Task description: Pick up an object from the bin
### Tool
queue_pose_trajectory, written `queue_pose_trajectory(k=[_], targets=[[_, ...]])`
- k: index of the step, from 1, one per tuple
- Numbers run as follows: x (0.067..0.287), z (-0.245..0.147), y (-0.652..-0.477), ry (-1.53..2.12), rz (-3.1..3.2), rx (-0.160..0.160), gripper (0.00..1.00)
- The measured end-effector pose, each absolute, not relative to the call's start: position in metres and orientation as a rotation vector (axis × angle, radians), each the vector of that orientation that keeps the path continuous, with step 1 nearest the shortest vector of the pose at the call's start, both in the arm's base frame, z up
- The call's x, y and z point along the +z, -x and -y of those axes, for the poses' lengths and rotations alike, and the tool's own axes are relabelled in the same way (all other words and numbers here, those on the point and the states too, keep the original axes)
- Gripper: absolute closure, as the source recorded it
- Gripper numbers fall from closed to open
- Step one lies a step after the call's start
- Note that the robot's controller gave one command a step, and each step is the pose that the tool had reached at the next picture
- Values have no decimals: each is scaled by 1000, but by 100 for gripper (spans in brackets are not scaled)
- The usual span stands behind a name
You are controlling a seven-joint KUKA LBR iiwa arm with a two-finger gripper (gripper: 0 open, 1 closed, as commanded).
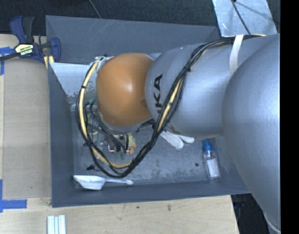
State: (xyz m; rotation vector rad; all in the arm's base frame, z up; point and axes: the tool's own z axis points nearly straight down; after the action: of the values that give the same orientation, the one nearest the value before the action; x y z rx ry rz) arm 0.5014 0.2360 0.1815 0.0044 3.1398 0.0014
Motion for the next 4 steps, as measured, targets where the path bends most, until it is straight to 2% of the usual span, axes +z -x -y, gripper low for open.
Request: queue_pose_trajectory(k=[1, 2, 3, 4], targets=[[182, -236, -501, -5, -3140, 1, 0], [192, -219, -539, -24, -3139, 2, 0], [213, -213, -552, -105, -3136, 1, 0], [186, -188, -588, -134, -3126, 9, 0]])
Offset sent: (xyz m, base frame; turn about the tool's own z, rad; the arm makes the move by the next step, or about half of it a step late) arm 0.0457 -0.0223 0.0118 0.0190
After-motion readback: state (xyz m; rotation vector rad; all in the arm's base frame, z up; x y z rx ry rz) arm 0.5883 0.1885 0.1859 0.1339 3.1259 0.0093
